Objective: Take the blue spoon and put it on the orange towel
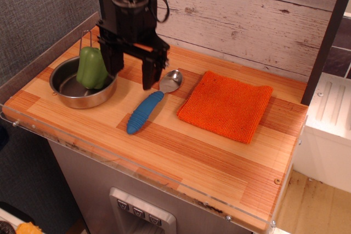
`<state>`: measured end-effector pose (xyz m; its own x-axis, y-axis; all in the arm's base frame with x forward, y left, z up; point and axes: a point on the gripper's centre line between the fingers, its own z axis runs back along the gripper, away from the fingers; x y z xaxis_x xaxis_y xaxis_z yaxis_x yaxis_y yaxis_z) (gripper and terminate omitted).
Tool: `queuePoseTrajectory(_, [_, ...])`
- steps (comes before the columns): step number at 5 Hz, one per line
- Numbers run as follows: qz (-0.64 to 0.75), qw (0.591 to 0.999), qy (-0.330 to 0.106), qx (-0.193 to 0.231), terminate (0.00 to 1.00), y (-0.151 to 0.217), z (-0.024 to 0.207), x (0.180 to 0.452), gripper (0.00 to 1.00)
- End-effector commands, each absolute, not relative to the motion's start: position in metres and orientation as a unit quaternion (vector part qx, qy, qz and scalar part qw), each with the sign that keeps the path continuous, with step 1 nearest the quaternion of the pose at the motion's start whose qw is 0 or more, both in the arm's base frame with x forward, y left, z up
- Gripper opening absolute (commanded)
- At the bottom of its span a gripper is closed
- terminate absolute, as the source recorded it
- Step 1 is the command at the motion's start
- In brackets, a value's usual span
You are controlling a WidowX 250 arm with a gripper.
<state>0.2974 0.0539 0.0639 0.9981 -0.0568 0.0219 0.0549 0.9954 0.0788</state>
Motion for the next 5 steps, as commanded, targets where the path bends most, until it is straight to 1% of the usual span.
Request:
queuePoseTrajectory(1, [-0.022, 0.998, -0.026, 0.045, 0.00, 0.049, 0.040, 0.305, 1.00])
queuePoseTrajectory(2, [-0.026, 0.998, -0.030, 0.042, 0.00, 0.042, 0.029, 0.307, 1.00])
queuePoseTrajectory(4, [-0.027, 0.998, -0.039, 0.044, 0.00, 0.038, 0.019, 0.304, 1.00])
queuePoseTrajectory(5, [-0.026, 0.998, -0.043, 0.039, 0.00, 0.042, 0.016, 0.304, 0.00])
